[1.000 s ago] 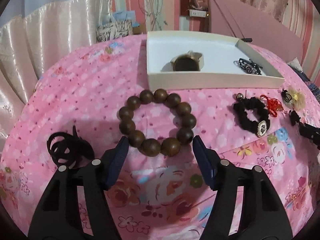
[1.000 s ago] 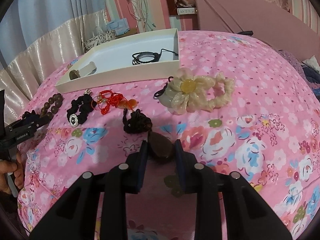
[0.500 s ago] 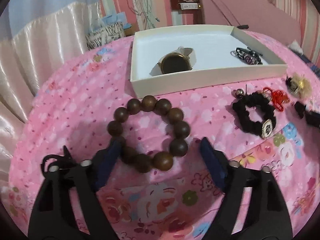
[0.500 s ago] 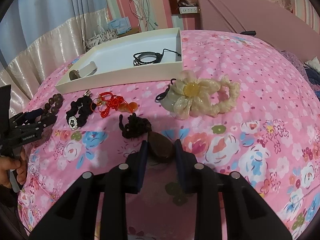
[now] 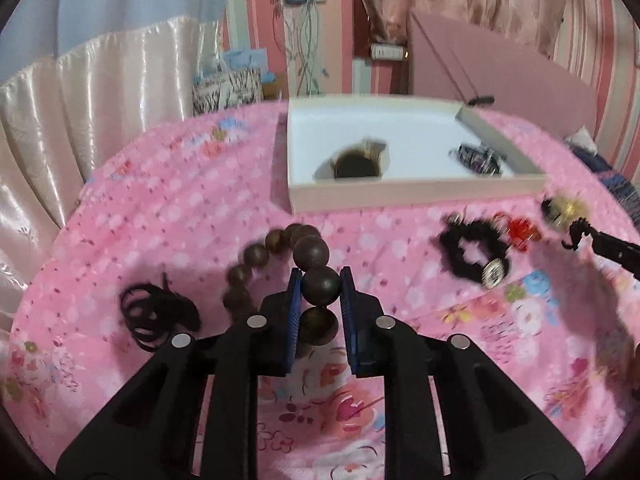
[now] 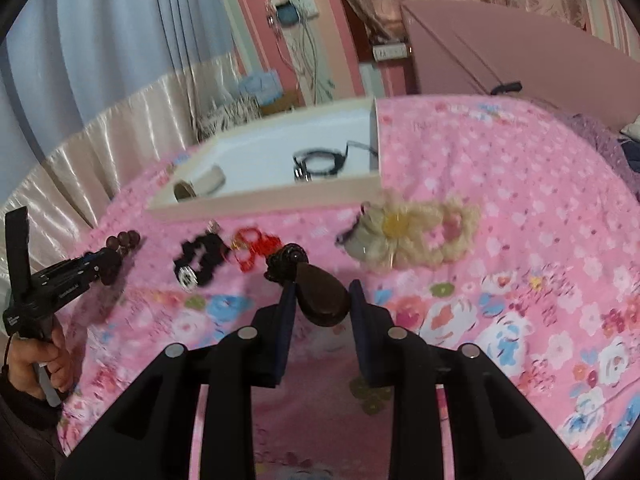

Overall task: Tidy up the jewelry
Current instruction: 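Carry the bead bracelet with the left tool while the right tool carries the pendant over the tray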

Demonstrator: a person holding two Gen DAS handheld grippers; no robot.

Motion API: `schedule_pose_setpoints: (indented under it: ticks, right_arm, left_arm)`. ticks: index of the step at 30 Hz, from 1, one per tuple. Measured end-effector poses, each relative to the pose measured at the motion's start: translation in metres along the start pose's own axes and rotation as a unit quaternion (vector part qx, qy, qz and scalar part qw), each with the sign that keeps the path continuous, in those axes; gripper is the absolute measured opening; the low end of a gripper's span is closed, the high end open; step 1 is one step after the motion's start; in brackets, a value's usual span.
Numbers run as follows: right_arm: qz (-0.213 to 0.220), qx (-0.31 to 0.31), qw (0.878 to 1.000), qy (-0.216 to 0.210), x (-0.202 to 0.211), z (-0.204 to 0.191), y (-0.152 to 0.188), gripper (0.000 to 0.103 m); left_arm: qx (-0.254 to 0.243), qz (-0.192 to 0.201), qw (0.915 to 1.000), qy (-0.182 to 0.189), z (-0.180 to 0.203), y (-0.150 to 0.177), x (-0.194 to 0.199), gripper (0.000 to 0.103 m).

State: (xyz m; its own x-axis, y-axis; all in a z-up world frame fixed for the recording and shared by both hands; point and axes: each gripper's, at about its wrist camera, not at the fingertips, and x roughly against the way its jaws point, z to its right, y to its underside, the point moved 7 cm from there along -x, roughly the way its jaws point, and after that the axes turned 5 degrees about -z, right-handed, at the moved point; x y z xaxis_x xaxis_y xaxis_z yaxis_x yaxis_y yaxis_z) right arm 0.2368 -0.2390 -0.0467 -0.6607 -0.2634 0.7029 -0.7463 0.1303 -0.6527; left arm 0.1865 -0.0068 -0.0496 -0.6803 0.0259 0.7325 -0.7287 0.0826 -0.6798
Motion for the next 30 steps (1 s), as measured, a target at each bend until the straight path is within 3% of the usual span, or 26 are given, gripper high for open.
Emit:
schedule_pose_setpoints:
  ticks: [8, 16, 30]
  right_arm:
    - [0.029, 0.009, 0.999, -0.016, 0.018, -0.020, -0.023, 0.027]
    - [0.046, 0.010, 0.999, -0.019, 0.024, -0.026, -0.039, 0.027]
    - [0.074, 0.022, 0.997, -0.019, 0.019, -0.037, -0.090, 0.027]
  left_arm:
    - [0.019, 0.022, 0.9987, 0.041, 0.002, -0.018, 0.014, 0.017]
    - [0.018, 0.035, 0.9981, 0.048, 0.010, -0.036, 0.021, 0.017]
    - [-0.002, 0.062, 0.9955, 0.071, 0.049, -0.102, 0.014, 0.017]
